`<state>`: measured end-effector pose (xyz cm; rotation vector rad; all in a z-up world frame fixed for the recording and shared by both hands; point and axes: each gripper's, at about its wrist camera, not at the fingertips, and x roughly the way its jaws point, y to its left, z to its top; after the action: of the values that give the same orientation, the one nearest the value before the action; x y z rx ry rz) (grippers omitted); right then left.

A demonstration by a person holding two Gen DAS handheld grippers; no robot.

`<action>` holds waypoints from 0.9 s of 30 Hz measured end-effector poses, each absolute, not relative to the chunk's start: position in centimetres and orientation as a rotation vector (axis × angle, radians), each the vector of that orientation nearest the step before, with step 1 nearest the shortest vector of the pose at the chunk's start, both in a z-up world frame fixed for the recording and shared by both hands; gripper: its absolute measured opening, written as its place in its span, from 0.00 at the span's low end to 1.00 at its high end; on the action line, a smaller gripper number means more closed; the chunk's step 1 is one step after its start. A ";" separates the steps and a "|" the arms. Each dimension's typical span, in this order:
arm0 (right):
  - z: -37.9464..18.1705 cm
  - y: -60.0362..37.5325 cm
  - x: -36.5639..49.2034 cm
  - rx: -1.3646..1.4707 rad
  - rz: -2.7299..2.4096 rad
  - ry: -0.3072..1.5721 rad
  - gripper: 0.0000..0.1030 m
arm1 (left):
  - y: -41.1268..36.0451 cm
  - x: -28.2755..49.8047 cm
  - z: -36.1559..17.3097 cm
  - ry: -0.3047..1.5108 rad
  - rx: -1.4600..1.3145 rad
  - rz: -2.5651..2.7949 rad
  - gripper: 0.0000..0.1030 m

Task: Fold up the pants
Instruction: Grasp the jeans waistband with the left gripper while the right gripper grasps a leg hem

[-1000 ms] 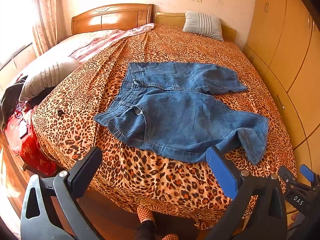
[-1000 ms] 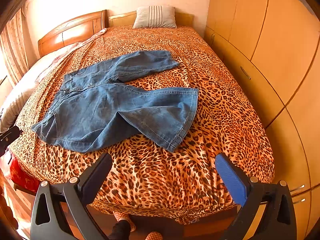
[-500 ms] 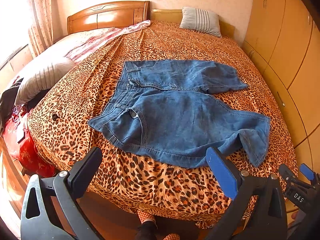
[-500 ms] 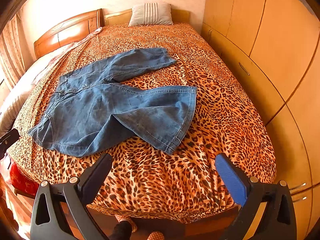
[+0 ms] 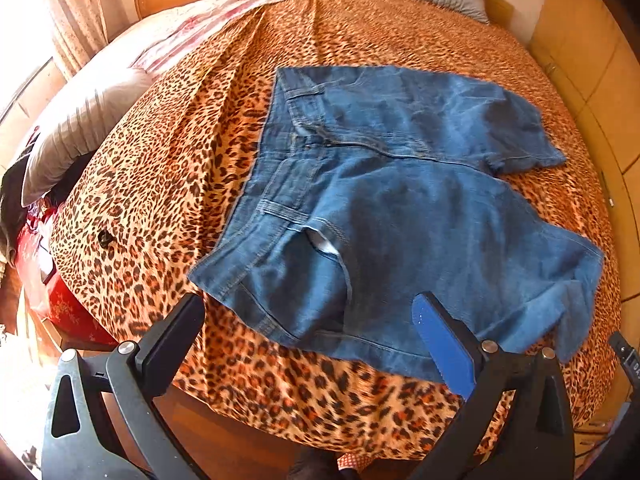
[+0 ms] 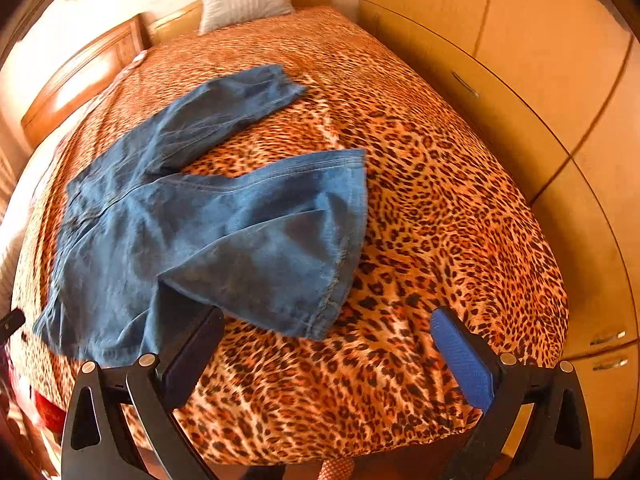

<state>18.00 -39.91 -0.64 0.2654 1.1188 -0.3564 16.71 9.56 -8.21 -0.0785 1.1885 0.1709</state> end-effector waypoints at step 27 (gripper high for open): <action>-4.2 -45.0 22.6 0.572 -0.320 1.251 0.12 | 16.4 24.4 -18.1 1.642 -0.552 0.073 0.12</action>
<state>22.59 -45.03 -4.24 0.5720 1.2513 -0.3202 24.43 16.44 -18.07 -0.5521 1.6420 0.0726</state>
